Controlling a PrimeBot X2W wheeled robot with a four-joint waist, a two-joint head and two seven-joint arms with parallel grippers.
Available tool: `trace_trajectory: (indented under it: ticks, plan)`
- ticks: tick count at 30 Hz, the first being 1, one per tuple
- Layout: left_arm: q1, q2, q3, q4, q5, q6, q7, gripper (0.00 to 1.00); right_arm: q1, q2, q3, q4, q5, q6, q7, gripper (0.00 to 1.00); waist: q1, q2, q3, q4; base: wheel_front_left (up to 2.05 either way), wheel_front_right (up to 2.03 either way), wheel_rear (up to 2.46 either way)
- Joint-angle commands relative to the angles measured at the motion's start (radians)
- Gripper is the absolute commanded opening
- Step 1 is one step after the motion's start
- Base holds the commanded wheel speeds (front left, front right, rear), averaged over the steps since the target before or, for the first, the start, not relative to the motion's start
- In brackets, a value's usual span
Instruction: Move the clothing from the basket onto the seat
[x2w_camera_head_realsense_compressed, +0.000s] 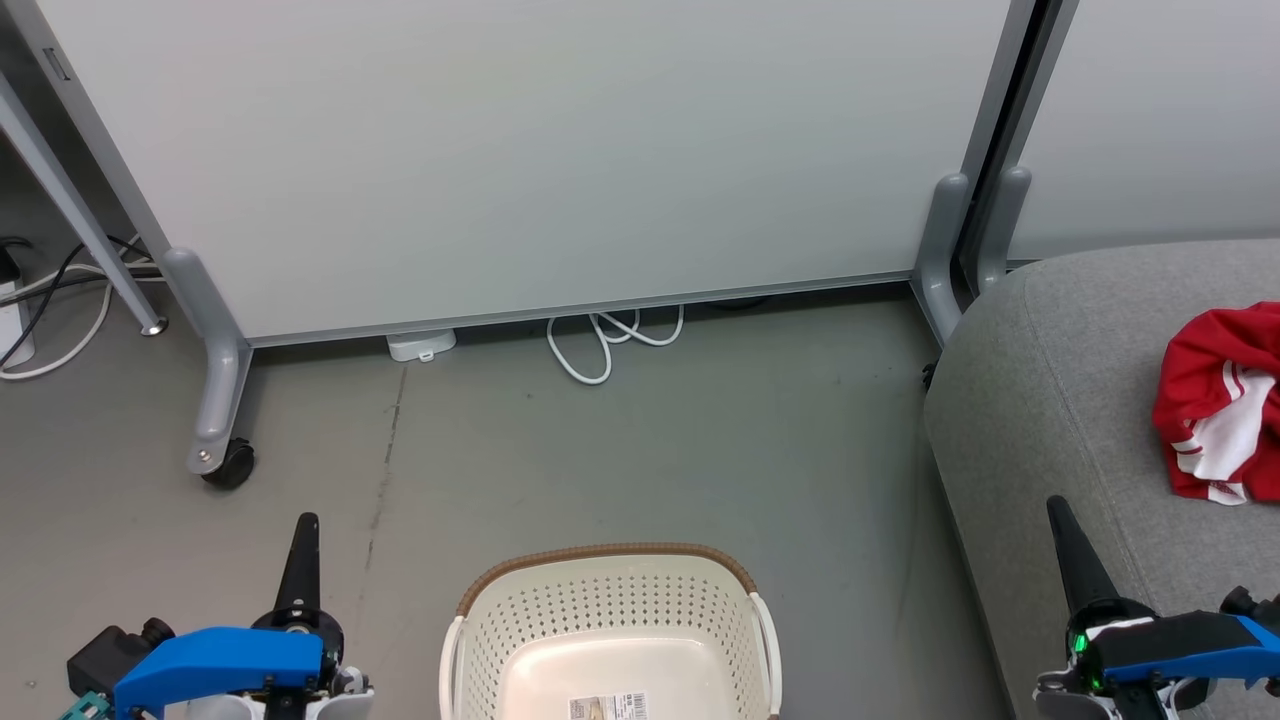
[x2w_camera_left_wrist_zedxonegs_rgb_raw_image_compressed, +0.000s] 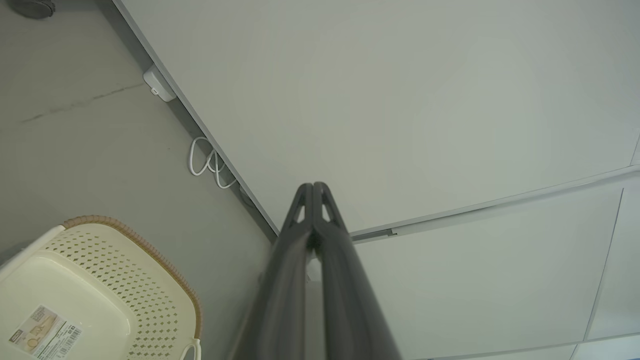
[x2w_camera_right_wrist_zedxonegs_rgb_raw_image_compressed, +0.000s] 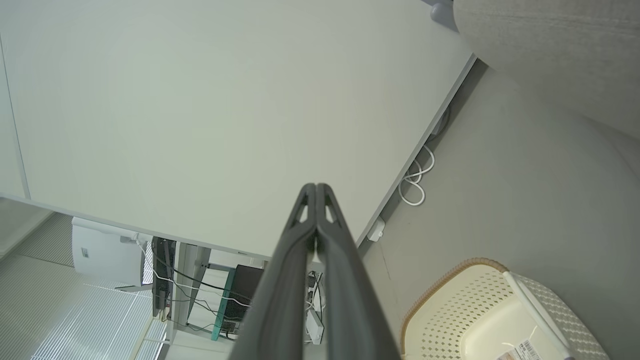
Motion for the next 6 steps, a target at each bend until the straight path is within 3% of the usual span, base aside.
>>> trace_trajectory:
  ticks: [1, 6]
  plan:
    - [-0.020, 0.001, 0.010, -0.014, -0.028, -0.002, 0.009, 0.00, -0.019, -0.009, -0.002, -0.006, 0.033, 0.001, 0.007, 0.00, -0.0001, 0.0000, 0.000, -0.002, 0.00, 0.00, 0.00]
    - [-0.026, 0.000, 0.018, -0.020, -0.068, -0.002, 0.021, 0.00, -0.026, -0.009, -0.002, -0.005, 0.078, 0.001, 0.014, 0.00, -0.0001, 0.0000, 0.001, -0.005, 0.00, 0.00, 0.00]
